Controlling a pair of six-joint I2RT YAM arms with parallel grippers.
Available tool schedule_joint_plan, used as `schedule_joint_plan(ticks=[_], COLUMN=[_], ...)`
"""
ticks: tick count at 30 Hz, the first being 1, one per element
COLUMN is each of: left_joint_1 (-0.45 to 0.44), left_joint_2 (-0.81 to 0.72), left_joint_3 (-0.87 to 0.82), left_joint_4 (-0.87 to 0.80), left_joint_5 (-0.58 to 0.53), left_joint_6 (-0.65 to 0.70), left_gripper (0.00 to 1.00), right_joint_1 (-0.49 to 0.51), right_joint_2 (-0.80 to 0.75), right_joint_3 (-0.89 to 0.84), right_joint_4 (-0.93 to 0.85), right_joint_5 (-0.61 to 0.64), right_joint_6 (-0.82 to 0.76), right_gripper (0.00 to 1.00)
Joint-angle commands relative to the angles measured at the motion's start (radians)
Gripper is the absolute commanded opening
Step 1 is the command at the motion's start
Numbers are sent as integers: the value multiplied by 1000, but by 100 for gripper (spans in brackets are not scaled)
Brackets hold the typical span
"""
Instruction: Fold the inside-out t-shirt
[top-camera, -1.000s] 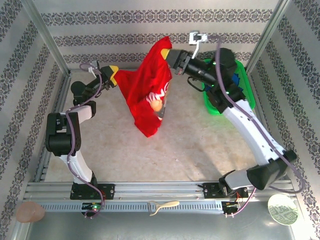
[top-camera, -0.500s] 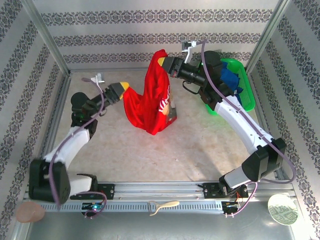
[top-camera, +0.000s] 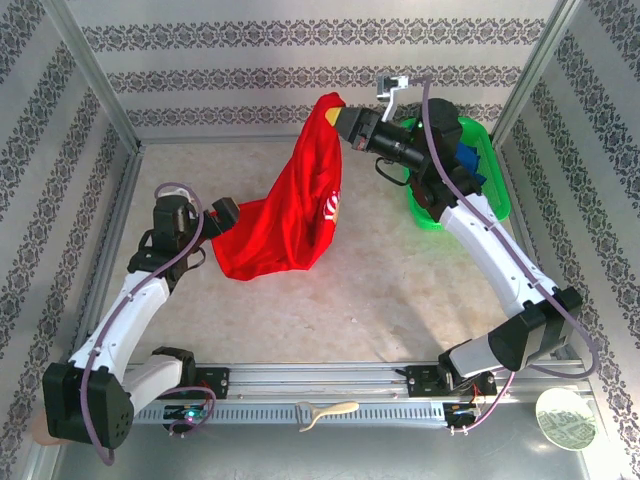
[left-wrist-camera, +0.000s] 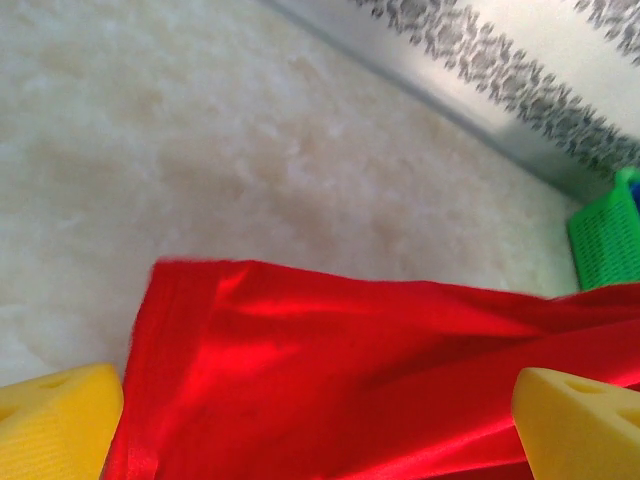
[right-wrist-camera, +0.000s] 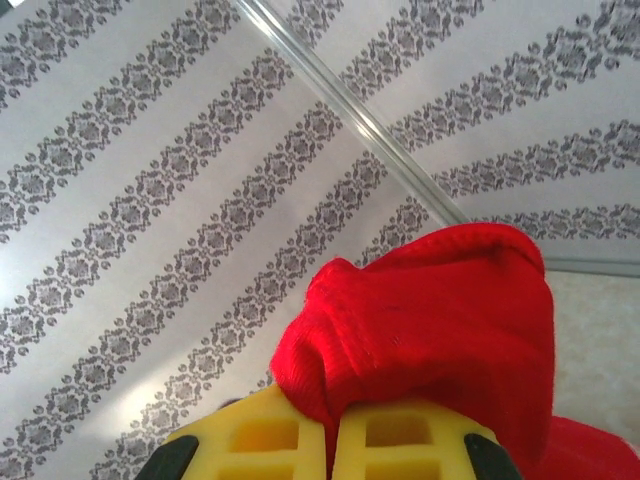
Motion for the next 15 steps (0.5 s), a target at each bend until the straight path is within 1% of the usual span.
schedule_joint_plan(ticks=[1, 5, 8, 11, 15], left_joint_1=[-5, -65, -146, -248, -378], left_joint_2=[-58, -93, -100, -62, 39], left_joint_3=[8, 19, 9, 3, 11], left_joint_4=[12, 20, 78, 140, 225], left_joint_5=[54, 42, 68, 55, -3], left_joint_6=[55, 112, 136, 149, 174], left_gripper=[100, 100, 100, 100, 100], right_joint_1=[-8, -5, -2, 1, 6], right_joint_2=[-30, -12, -5, -1, -4], right_joint_3=[77, 88, 89, 91, 86], right_joint_4=[34, 29, 33, 30, 27], right_joint_5=[-7, -12, -13, -11, -2], right_joint_6=[14, 21, 24, 26, 27], right_gripper=[0, 0, 0, 0, 0])
